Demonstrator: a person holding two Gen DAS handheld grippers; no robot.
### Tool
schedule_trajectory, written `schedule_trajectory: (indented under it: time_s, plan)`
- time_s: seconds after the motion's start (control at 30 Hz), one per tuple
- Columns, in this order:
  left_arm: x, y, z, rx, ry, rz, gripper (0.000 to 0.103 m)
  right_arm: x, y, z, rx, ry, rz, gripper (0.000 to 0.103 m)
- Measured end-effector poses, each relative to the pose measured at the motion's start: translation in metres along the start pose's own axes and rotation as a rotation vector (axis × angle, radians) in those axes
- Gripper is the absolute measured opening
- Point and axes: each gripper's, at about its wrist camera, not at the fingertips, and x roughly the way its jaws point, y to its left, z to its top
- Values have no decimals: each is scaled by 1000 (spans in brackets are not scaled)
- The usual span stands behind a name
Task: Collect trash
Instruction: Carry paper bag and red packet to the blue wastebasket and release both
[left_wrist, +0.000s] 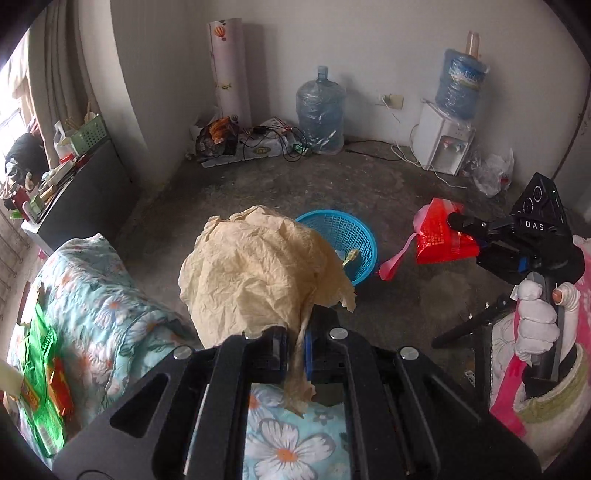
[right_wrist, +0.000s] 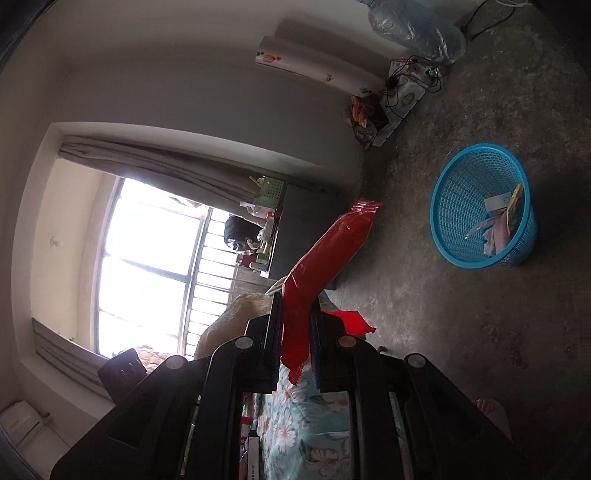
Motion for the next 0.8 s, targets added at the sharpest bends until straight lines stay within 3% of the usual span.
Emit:
schedule_trajectory:
  time_s: [0.2,0.43,0.47,0.5,0.53,0.57,0.6,0.7,0.8]
  plan:
    - [128,-23,49,141,135,-45,5,46,-46,48,24,14,-165,13]
    - [258,-49,64,234,242,-89,7,140,-97,102,-21,125,-352,15]
    - [274,-50,64,234,251,-88,10,153,-103,111,-39,144,-388,15]
    - [289,-50,63,227,260,-83,20,167,-111,117,-50,164,-432,17]
    - [302,-49,64,212,264,-84,35,179,-119,122,-59,184,-478,26]
    - [313,-48,64,195,263,-88,43,190,-127,125,-66,201,-517,39]
    - [321,-50,62,182,263,-80,51,196,-134,126,-71,211,-555,41]
    - [334,-44,62,142,278,-79,53,205,-147,124,-71,232,-613,41]
    - [325,-35,64,99,250,-99,57,198,-151,118,-64,216,-595,41]
